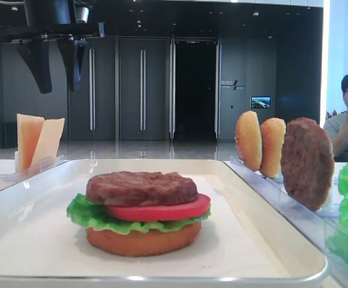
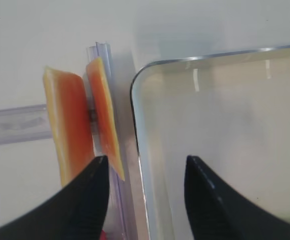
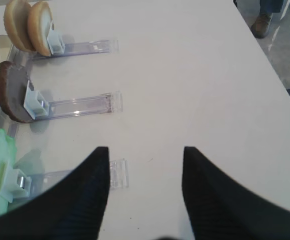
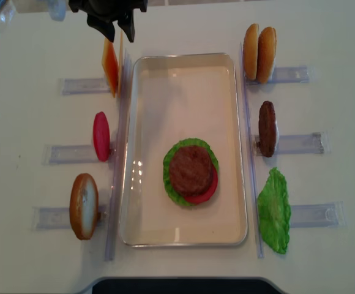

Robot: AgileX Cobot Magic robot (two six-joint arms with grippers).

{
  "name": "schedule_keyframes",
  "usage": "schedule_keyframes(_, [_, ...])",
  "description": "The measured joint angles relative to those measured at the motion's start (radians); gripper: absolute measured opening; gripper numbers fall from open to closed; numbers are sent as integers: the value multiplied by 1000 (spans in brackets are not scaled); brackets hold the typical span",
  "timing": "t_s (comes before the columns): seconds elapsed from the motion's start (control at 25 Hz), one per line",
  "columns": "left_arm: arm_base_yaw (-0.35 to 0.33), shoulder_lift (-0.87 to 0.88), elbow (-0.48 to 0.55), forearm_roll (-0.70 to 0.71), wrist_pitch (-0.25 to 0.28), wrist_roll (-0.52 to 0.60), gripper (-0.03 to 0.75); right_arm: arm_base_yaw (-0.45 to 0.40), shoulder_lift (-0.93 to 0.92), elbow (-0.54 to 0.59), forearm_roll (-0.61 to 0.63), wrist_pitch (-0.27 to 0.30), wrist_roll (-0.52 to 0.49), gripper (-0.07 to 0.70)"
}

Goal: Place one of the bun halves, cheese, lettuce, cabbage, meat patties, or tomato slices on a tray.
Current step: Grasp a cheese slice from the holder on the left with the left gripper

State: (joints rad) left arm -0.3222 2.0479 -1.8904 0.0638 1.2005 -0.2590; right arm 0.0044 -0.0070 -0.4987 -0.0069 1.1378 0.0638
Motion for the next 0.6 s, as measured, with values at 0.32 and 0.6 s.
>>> schedule_keyframes(0.32, [0, 4, 0, 46, -12, -15, 380, 0, 0, 0, 0, 0, 0, 352])
schedule_keyframes(0.6, [0, 45, -2, 48, -39, -15, 380, 0, 0, 0, 0, 0, 0, 352])
